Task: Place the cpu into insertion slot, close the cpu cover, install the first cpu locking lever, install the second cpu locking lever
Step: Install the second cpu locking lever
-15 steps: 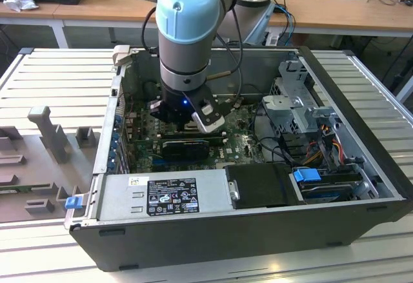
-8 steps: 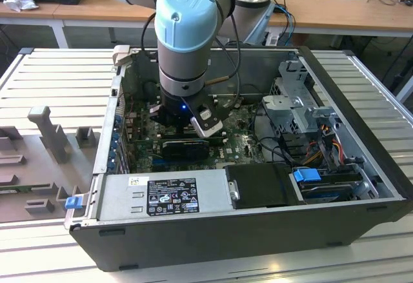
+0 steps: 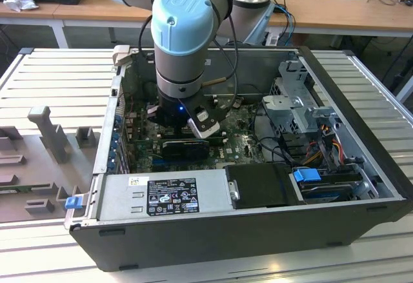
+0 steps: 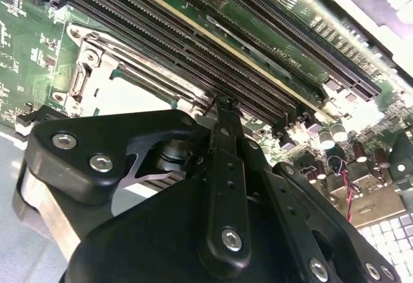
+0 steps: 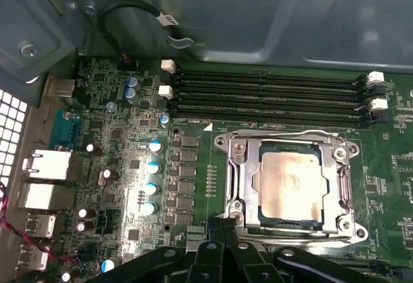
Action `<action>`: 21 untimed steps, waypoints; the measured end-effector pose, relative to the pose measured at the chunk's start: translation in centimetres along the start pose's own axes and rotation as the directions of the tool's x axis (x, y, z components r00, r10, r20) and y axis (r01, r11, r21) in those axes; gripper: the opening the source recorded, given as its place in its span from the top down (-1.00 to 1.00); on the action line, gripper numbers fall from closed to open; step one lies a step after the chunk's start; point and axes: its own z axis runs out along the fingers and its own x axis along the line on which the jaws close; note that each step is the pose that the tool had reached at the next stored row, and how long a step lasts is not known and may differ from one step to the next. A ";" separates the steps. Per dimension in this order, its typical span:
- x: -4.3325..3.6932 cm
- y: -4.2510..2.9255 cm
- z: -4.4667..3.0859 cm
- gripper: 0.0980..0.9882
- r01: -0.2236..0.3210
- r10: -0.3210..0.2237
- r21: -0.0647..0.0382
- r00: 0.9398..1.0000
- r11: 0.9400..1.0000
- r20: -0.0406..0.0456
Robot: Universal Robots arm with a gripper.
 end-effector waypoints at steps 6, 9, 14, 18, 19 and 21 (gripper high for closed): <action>0.06 -0.01 0.11 0.98 0.000 0.000 -0.006 1.000 1.000 0.000; 0.16 -0.02 0.17 0.98 0.000 0.000 -0.006 1.000 1.000 0.000; 0.20 -0.01 0.12 0.98 0.000 0.000 -0.007 1.000 1.000 0.000; 0.20 0.31 -0.97 0.98 0.000 0.000 -0.007 1.000 1.000 0.000; 0.20 0.38 -1.22 0.98 0.000 0.000 -0.008 1.000 1.000 0.000; 0.20 0.48 -1.56 0.98 0.000 0.000 -0.008 1.000 1.000 0.000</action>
